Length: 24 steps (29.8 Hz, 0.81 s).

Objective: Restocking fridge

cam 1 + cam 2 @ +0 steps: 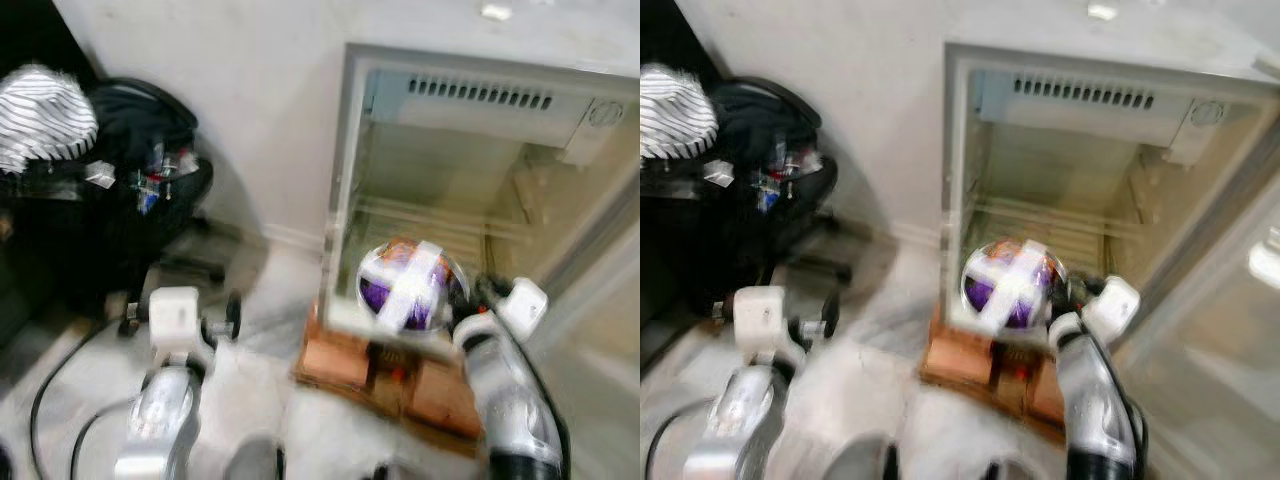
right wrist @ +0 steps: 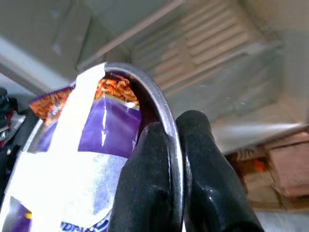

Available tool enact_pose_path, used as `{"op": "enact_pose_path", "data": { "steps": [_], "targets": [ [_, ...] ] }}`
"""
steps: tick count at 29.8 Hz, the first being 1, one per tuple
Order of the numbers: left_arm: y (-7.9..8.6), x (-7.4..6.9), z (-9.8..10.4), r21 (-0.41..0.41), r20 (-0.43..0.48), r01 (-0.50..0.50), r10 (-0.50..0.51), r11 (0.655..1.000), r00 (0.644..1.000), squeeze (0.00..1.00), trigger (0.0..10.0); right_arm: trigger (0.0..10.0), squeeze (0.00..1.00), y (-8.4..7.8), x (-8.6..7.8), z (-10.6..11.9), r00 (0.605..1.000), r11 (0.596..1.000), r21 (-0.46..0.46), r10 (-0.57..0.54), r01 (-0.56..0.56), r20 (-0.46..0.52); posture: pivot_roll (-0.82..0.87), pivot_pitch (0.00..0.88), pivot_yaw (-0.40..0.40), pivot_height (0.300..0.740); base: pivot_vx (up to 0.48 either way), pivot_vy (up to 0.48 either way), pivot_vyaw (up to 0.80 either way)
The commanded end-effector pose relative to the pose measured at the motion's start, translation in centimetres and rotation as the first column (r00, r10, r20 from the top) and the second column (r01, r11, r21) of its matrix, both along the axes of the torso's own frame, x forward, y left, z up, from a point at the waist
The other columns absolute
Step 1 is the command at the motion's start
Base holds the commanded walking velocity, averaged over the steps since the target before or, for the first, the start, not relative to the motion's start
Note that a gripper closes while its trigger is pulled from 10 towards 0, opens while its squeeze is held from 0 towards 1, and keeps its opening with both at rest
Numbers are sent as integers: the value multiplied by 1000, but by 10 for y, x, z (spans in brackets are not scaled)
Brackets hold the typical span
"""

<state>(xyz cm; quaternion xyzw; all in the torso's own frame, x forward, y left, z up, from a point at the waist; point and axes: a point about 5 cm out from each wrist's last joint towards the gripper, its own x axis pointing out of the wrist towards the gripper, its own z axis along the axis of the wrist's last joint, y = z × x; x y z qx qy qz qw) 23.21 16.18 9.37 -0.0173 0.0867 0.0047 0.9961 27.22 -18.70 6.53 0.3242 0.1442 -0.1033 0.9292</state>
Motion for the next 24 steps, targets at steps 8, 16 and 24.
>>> {"op": "enact_pose_path", "data": {
  "steps": [8, 16, 24],
  "targets": [
    [2, -2, 0, -7, -7, -1, 1, 1000, 1000, 0, 10000, 10000, 0, -4, 2, 7, 1000, 1000, -3, -11, 12, 28, 130, 78, -34, 740, -289, 0, 0],
    [3, -4, 2, 14, -10, 20, -20, 1000, 1000, 0, 10000, 10000, 0, -5, 1, 6, 1000, 1000, -20, -7, 7, 22, 134, 87, -36, 740, -299, 0, -506],
    [-1, -4, 0, 9, -24, 53, -53, 999, 998, 0, 10000, 10000, 0, -3, 1, 3, 1000, 1000, -20, 3, -3, 12, 137, 80, -34, 740, -344, 0, -538]
  ]
}}
